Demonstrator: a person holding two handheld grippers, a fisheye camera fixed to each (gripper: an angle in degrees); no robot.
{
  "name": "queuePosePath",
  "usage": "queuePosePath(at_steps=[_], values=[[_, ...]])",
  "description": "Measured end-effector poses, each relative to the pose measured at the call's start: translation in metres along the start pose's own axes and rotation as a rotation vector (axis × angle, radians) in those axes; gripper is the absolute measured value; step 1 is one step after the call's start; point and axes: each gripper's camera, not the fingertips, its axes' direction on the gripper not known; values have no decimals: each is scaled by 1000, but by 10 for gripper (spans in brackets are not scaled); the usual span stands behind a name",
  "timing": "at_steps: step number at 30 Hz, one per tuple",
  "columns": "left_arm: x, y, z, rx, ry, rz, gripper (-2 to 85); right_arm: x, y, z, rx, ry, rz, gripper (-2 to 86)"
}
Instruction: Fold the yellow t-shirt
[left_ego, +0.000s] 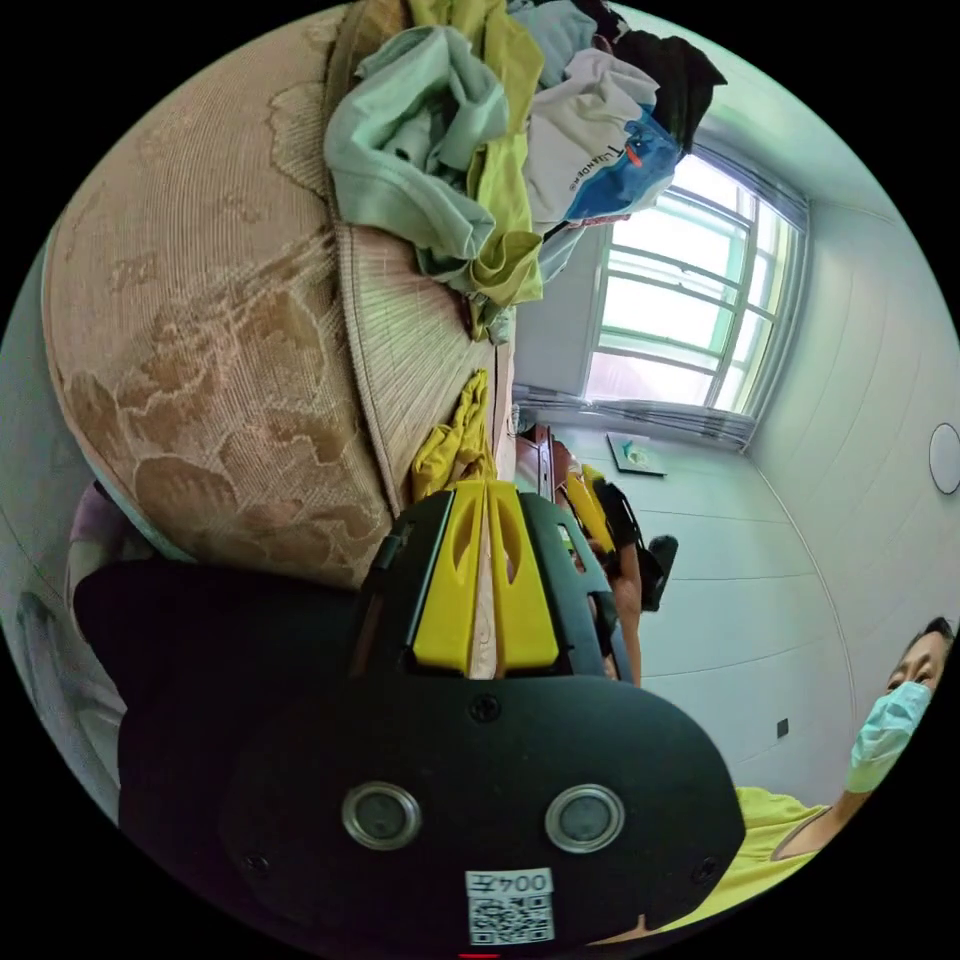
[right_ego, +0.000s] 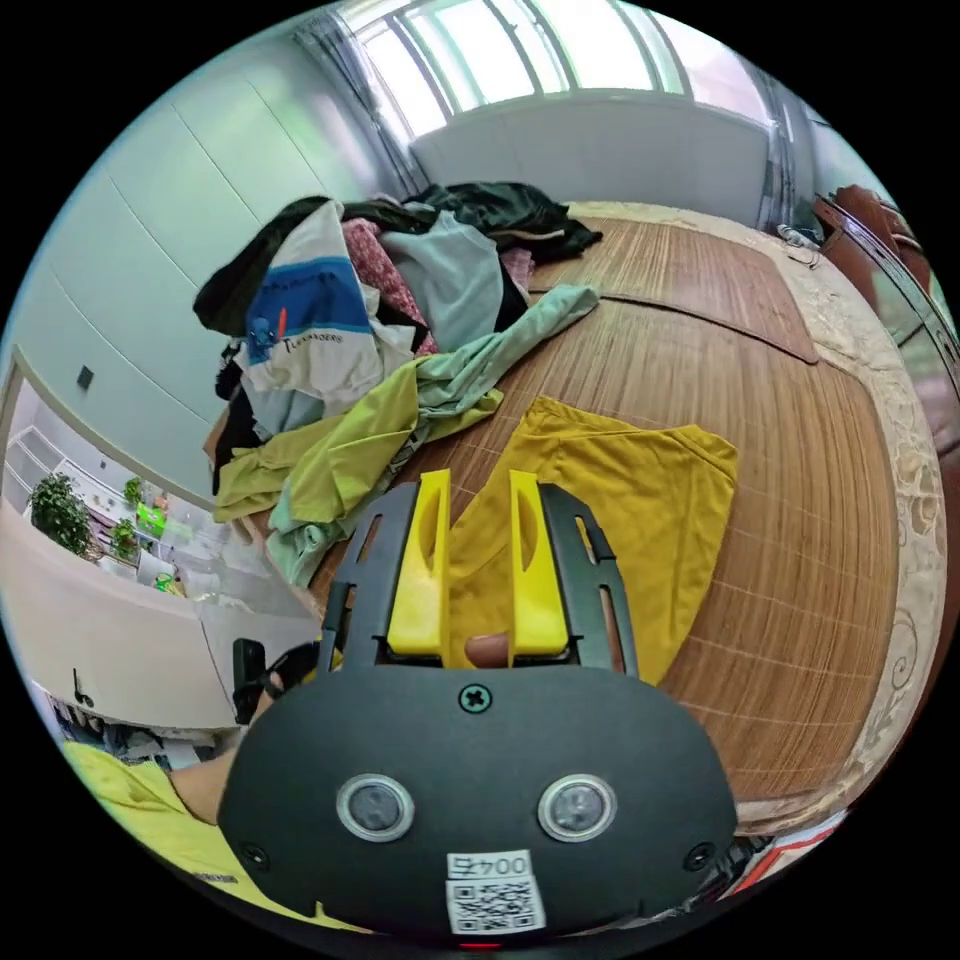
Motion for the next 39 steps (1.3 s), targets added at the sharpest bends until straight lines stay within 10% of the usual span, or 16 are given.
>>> queuePosePath(at_steps=[6,20,39], values=[[20,51,13,-61,-149,259,3,32,152,-111,198,157,5,95],[46,206,115,-276,-547,924,15,43,305,-87,-67,125,62,79],[-13,310,188,-360,-607,959,84,-8,349,-101,-12,297,8,62]])
